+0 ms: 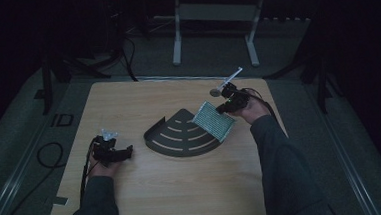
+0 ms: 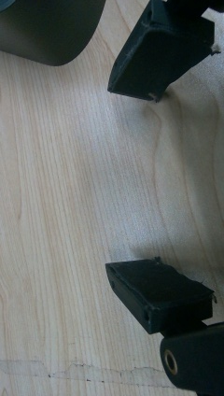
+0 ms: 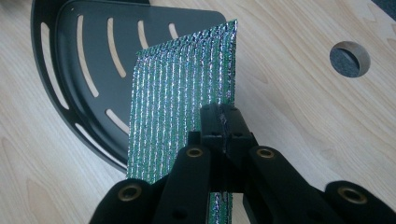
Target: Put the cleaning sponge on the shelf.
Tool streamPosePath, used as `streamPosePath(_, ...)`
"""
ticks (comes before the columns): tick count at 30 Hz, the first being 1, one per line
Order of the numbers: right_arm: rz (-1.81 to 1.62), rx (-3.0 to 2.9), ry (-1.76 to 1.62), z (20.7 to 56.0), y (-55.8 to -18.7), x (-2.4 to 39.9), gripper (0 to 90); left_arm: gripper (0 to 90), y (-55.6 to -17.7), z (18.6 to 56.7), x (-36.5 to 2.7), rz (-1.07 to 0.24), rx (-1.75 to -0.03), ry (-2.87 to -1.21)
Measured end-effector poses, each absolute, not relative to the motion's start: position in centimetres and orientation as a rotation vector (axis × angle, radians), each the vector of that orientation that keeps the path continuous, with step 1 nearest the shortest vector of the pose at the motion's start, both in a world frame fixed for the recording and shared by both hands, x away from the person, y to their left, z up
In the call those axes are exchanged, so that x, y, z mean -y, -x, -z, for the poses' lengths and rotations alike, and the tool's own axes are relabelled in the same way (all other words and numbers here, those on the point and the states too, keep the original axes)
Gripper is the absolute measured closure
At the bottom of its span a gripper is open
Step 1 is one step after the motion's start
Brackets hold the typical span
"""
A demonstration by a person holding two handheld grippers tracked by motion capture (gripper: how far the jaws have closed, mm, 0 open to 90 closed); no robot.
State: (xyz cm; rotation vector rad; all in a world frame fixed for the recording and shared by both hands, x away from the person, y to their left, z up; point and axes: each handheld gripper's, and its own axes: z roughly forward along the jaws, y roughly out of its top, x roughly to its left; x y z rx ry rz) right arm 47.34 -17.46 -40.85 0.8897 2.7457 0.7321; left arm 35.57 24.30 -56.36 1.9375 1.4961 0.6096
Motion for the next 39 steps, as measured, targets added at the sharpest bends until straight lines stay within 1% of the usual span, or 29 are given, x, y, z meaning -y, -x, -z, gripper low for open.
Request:
streamPosePath(22, -0.712, -2.751, -0.908, 42.0, -47.9, 15.1, 89.7, 12.5, -35.6, 56.4, -24.3, -0.608, -1.495, -1.939)
streamPosePath(39, -0.680, -2.741, -0.945, 43.9, -47.7, 13.3, 89.6, 12.5, -35.6, 56.4, -24.3, -0.608, -1.495, -1.937)
